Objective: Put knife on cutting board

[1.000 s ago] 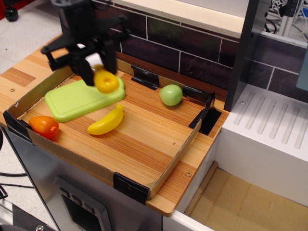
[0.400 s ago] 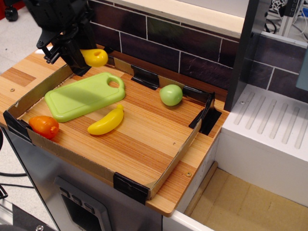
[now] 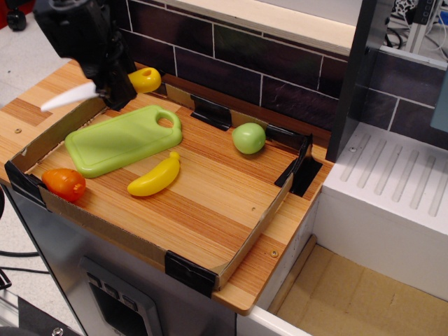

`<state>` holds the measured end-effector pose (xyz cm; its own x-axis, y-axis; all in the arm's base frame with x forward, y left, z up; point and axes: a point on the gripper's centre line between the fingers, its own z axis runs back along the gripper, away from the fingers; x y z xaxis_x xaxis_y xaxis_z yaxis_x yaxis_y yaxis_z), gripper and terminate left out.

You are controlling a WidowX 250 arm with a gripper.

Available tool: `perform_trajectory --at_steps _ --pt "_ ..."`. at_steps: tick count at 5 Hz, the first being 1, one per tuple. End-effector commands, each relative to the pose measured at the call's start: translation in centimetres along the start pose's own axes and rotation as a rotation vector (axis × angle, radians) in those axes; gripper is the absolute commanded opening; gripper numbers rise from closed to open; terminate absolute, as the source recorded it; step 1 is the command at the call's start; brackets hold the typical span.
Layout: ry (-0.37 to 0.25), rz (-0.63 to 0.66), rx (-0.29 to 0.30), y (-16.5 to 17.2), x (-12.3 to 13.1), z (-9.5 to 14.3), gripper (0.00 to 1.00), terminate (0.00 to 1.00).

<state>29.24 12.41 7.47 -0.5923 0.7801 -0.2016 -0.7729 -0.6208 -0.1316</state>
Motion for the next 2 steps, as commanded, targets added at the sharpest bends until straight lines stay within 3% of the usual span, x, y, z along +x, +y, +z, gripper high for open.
perform_trajectory --at_steps 1,2 --pt "-0.026 0.153 -0.061 -1.5 -0.3 -1.7 0.00 0.00" --pt "-0.035 0.190 -0.070 -1.5 -0.4 -3.3 0.00 0.00"
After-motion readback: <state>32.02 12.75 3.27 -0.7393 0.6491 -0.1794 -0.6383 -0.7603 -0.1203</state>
